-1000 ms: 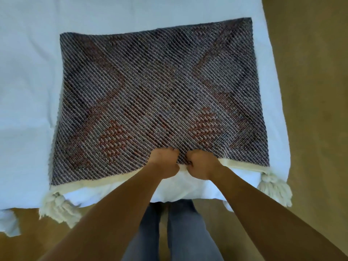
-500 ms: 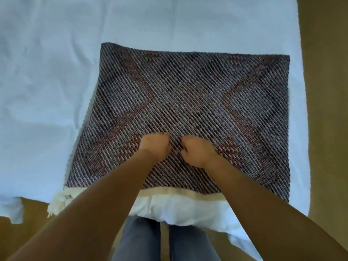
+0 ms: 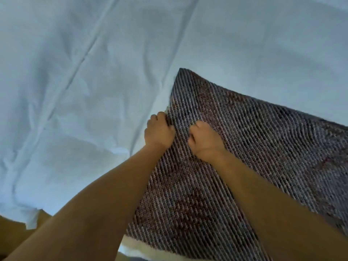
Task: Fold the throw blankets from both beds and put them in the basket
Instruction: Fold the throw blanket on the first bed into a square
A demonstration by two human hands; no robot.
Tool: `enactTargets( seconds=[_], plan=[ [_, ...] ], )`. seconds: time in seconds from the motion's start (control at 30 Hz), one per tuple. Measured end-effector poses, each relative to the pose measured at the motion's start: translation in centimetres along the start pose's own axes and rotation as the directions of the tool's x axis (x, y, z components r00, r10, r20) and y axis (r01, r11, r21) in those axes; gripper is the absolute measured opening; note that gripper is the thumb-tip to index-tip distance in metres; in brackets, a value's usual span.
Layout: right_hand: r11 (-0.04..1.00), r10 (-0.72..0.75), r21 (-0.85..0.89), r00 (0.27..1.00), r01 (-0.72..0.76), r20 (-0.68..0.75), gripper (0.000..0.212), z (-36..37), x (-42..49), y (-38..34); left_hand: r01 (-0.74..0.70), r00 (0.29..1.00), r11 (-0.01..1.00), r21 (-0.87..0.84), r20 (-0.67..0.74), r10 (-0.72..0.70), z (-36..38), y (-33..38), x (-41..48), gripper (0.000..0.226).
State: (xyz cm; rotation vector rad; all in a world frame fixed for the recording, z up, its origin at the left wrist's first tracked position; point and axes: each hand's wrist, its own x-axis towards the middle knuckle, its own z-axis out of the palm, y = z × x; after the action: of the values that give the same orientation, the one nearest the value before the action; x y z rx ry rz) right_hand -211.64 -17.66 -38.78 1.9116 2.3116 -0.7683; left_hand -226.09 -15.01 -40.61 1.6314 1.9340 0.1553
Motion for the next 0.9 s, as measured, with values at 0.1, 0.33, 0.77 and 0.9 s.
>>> enactTargets(
  seconds=[0.1, 0.33, 0.77, 0.9],
  plan=[
    [0.996, -0.072, -0.068, 0.993, 0.066, -0.097, 0.018, -1.3, 5.6, -1.1, 0.065, 0.998, 0.985, -0.162, -0.015, -0.068, 0.1, -0.7, 3.2, 0.030],
    [0.933, -0.104, -0.336, 0.991, 0.127, 0.088, 0.058, -3.6, 14.8, -0.9, -0.017, 0.998, 0.910, -0.414, 0.055, 0.043, 0.4, -0.9, 6.4, 0.032],
    [0.784, -0.098, -0.591, 0.978, 0.191, 0.185, 0.035, -5.7, 18.7, 0.0, 0.092, 0.806, 0.990, 0.108, 0.575, -0.138, -0.1, 0.4, 8.9, 0.064],
    [0.874, -0.146, -0.470, 0.989, 0.120, -0.019, 0.030, -6.3, 19.4, 0.1, 0.226, 0.844, 0.966, -0.127, 0.520, -0.129, -0.8, -1.3, 9.1, 0.025]
  ],
)
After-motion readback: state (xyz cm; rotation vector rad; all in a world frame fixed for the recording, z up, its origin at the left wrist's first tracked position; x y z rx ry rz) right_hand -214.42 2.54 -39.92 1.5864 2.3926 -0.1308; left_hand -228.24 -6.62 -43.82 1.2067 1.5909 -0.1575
